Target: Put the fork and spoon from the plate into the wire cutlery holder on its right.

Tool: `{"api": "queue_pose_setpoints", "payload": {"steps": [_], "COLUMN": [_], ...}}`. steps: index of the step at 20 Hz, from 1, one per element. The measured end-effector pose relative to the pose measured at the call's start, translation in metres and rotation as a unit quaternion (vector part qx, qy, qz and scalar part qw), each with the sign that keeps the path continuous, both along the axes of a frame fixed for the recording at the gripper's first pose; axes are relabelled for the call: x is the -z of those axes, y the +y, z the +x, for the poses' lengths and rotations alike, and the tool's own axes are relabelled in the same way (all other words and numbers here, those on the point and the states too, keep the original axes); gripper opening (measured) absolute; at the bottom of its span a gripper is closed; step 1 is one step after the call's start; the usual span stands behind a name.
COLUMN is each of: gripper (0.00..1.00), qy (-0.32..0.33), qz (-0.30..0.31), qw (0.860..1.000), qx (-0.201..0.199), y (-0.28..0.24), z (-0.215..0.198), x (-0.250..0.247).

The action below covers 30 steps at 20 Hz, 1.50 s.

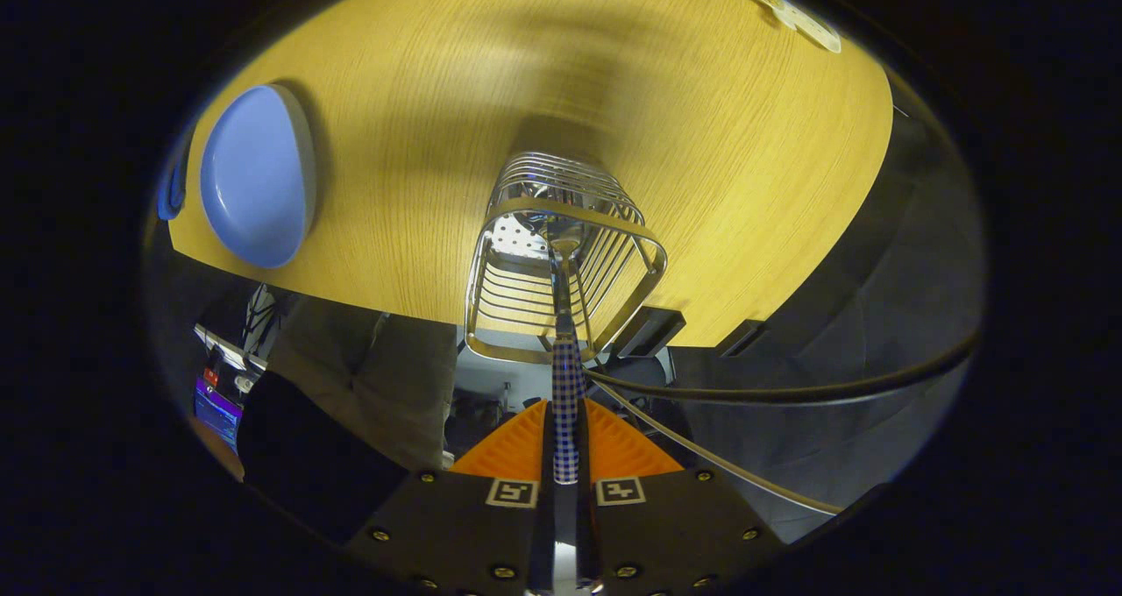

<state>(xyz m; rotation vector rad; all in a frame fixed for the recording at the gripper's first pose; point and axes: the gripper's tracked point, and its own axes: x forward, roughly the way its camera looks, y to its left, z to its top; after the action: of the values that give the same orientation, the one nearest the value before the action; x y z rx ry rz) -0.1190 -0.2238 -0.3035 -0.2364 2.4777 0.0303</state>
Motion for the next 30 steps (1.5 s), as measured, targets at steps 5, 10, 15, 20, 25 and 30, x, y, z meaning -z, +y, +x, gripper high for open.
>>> {"api": "queue_pose_setpoints", "payload": {"steps": [5, 10, 15, 20, 25, 30], "gripper": [0.52, 0.77, 0.97, 0.97, 0.98, 0.99], "qy": [-0.008, -0.04, -0.14, -0.24, -0.368, -0.614], "qz": [0.009, 0.01, 0.03, 0.057, 0.065, 0.047], "qw": [1.0, 0.999, 0.989, 0.967, 0.92, 0.77], "qx": [0.002, 0.012, 0.046, 0.071, 0.119, 0.168], "y": [0.003, -0.001, 0.007, 0.016, 0.056, 0.088], "z": [0.003, 0.006, 0.003, -0.009, -0.032, 0.001], "x": [-0.001, -0.02, -0.042, -0.061, -0.089, -0.113]}}
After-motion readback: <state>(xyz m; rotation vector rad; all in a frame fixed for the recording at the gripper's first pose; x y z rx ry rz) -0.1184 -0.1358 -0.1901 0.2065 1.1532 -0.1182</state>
